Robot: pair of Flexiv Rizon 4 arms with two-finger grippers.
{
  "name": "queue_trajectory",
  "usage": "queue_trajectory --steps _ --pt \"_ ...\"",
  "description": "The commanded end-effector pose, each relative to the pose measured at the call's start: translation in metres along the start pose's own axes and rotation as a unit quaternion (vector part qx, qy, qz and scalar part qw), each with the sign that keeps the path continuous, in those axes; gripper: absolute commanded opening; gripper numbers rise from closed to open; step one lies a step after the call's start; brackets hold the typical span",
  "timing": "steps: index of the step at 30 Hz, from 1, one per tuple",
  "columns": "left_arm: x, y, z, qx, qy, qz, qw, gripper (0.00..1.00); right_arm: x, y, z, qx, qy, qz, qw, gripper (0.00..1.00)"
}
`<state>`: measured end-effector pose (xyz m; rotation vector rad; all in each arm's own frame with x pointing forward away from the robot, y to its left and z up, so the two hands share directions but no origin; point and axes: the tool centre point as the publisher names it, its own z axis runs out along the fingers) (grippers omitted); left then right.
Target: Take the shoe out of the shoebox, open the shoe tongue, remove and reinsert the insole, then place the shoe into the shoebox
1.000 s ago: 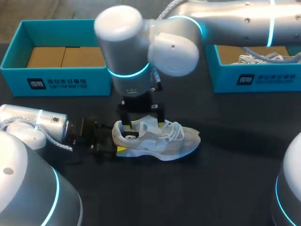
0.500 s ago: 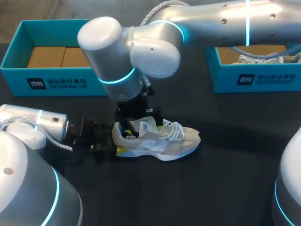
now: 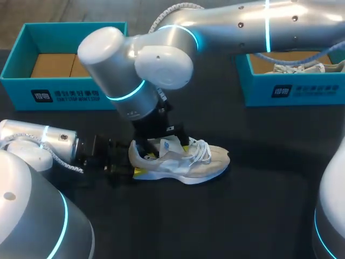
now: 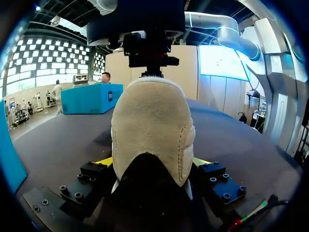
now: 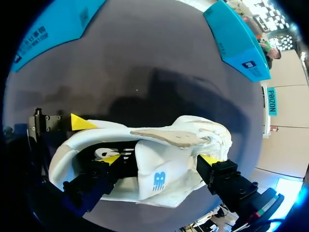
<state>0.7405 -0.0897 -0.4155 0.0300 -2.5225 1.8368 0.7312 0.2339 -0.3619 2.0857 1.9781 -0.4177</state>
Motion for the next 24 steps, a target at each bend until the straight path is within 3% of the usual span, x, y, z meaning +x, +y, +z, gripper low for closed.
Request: queue_trajectory --steps 1,24 --pt "0.002 0.003 0.0 0.0 -0.001 0.0 1.0 0.0 0.006 -0.008 0.001 -0.004 -0.042 0.028 0.999 1.0" --pt "0.002 0.003 0.0 0.0 -0.001 0.0 1.0 0.0 -0.034 -0.008 0.003 0.005 -0.132 0.062 0.989 1.0"
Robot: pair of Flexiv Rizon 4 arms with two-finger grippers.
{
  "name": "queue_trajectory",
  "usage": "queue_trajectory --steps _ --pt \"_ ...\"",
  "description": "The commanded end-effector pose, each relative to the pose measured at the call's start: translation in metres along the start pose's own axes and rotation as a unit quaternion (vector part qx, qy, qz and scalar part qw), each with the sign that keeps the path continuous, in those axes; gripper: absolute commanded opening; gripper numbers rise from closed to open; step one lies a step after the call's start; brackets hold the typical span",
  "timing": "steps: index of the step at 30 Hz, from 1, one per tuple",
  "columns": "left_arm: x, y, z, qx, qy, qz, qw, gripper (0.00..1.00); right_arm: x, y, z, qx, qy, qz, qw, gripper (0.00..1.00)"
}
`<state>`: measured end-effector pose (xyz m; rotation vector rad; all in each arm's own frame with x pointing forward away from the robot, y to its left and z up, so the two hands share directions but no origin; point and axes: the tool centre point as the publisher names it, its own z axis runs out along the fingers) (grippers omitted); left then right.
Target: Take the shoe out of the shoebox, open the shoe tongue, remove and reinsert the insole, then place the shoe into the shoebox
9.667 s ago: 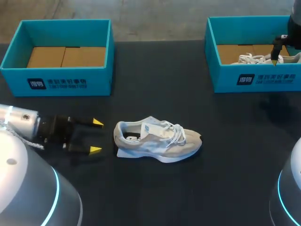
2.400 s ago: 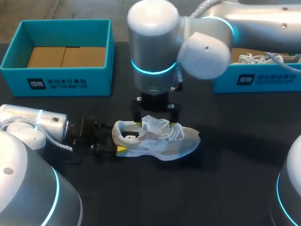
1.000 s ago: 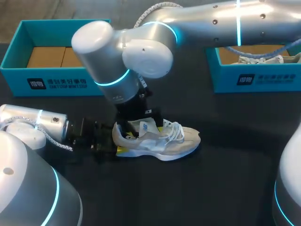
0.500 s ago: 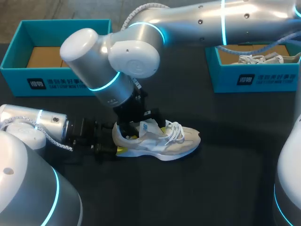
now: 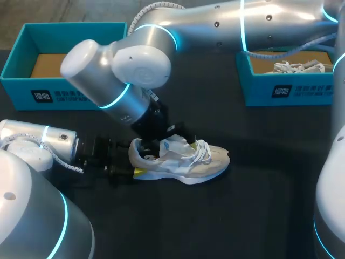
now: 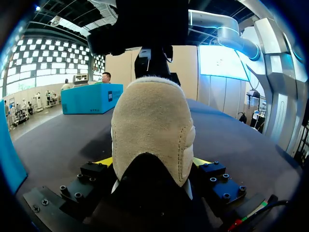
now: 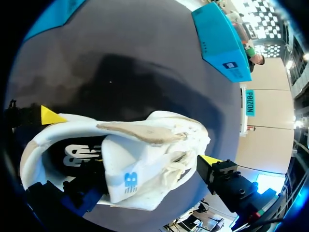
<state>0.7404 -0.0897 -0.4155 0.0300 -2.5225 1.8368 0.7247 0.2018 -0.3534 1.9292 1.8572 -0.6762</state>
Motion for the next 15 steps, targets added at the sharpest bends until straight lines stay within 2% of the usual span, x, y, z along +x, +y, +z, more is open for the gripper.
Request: queue_trajectory --steps 1,15 --pt "0.002 0.003 0.0 0.0 -0.001 0.0 1.0 0.0 -0.004 -0.002 -0.001 0.0 -0.01 0.073 0.997 1.0" --pt "0.002 0.003 0.0 0.0 -0.001 0.0 1.0 0.0 -0.038 -0.005 -0.008 -0.001 -0.005 0.106 0.994 1.0"
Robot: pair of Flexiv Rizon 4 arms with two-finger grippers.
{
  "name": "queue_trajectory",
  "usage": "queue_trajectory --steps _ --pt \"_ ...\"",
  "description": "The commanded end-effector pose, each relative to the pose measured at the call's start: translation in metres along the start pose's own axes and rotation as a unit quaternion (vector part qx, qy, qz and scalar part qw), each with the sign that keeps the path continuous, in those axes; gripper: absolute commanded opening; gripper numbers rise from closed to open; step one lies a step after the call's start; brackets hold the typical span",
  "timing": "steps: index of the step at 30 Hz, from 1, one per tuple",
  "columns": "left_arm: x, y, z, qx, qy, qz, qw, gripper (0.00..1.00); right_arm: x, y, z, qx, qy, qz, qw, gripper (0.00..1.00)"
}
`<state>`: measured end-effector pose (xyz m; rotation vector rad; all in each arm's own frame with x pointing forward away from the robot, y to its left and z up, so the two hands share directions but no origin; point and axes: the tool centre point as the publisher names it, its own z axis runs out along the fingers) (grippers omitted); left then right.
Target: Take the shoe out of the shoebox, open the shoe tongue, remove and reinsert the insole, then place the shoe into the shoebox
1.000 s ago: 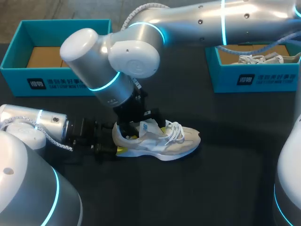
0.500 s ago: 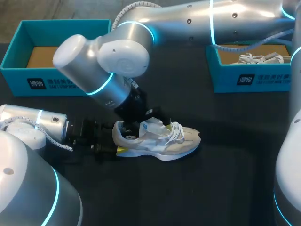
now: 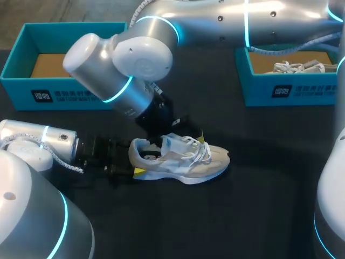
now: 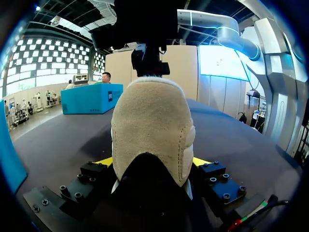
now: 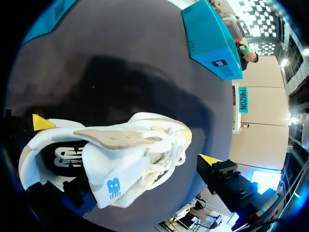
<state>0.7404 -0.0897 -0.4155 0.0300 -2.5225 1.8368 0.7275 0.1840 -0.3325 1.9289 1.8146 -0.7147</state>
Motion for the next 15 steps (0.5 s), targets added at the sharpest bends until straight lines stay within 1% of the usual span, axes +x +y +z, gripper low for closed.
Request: queue_trajectory --steps 1,6,11,15 --pt "0.0023 0.003 -0.0003 0.0 -0.001 0.0 1.0 0.0 -0.0137 -0.0075 -0.0005 -0.005 0.021 0.094 0.995 1.0" --pt "0.0023 0.003 -0.0003 0.0 -0.001 0.0 1.0 0.0 -0.0178 -0.0074 -0.0006 -0.005 0.051 0.095 0.994 1.0" --pt "0.0023 0.003 -0.0003 0.0 -0.001 0.0 1.0 0.0 -0.0212 -0.0085 -0.0014 -0.003 0.113 0.093 0.989 1.0" --pt "0.0023 0.003 -0.0003 0.0 -0.001 0.0 1.0 0.0 -0.0211 -0.0092 -0.0042 -0.002 0.136 0.092 0.986 1.0"
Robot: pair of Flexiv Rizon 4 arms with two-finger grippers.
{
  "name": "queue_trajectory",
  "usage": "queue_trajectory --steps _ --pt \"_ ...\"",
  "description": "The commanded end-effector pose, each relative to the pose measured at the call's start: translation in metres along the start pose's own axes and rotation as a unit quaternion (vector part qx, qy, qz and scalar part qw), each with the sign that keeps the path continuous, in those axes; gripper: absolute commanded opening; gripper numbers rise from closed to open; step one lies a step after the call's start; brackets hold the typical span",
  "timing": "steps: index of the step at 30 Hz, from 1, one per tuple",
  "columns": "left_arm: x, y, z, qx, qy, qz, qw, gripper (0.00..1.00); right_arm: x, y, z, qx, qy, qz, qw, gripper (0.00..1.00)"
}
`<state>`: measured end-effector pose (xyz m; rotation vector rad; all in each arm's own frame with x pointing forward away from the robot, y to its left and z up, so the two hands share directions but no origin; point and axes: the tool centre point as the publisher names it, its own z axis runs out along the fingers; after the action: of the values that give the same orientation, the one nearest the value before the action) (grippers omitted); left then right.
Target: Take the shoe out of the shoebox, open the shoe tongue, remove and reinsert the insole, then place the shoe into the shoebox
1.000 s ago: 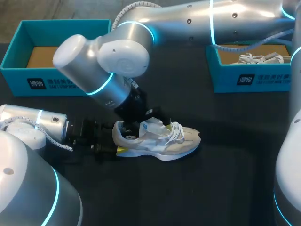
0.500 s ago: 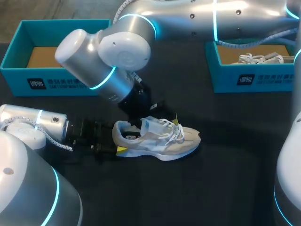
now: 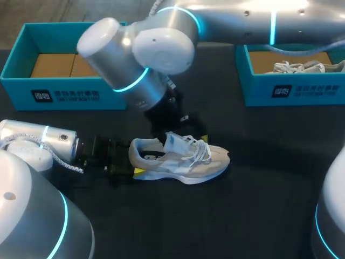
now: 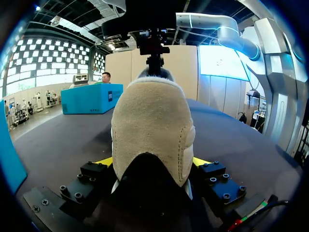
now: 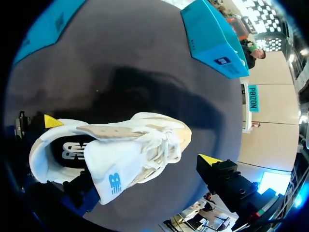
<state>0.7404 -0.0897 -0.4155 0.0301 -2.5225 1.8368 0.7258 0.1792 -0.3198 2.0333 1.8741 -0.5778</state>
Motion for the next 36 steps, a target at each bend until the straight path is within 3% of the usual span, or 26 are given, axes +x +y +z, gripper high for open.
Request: queue_trajectory --steps 1,7,8,10,11,15,20,25,28,31,36 --pt "0.002 0.003 0.0 0.0 -0.001 0.0 1.0 0.0 -0.01 -0.007 0.001 -0.002 0.073 0.083 0.994 1.0" --pt "0.002 0.003 0.0 0.0 -0.001 0.0 1.0 0.0 -0.008 -0.008 -0.002 0.0 0.101 0.083 0.991 1.0" --pt "0.002 0.003 0.0 0.0 -0.001 0.0 1.0 0.0 -0.007 -0.008 -0.002 -0.001 0.104 0.083 0.991 0.82" --pt "0.002 0.003 0.0 0.0 -0.001 0.0 1.0 0.0 -0.005 -0.008 -0.003 -0.001 0.106 0.082 0.991 0.63" --pt "0.002 0.003 0.0 0.0 -0.001 0.0 1.0 0.0 -0.003 -0.008 -0.004 -0.002 0.11 0.079 0.991 0.48" --pt "0.002 0.003 0.0 0.0 -0.001 0.0 1.0 0.0 0.0 -0.008 -0.006 -0.002 0.118 0.079 0.99 0.28" --pt "0.002 0.003 0.0 0.0 -0.001 0.0 1.0 0.0 0.003 -0.008 -0.008 0.004 0.134 0.077 0.988 0.25" --pt "0.002 0.003 0.0 0.0 -0.001 0.0 1.0 0.0 -0.004 -0.005 -0.005 0.009 0.151 0.087 0.985 0.11" --pt "0.002 0.003 0.0 0.0 -0.001 0.0 1.0 0.0 -0.009 -0.003 -0.003 0.011 0.157 0.091 0.983 0.09" --pt "0.002 0.003 0.0 0.0 -0.001 0.0 1.0 0.0 -0.013 0.001 0.002 0.015 0.167 0.093 0.981 0.02" --pt "0.002 0.003 0.0 0.0 -0.001 0.0 1.0 0.0 -0.017 0.004 0.012 0.023 0.166 0.096 0.981 0.0"
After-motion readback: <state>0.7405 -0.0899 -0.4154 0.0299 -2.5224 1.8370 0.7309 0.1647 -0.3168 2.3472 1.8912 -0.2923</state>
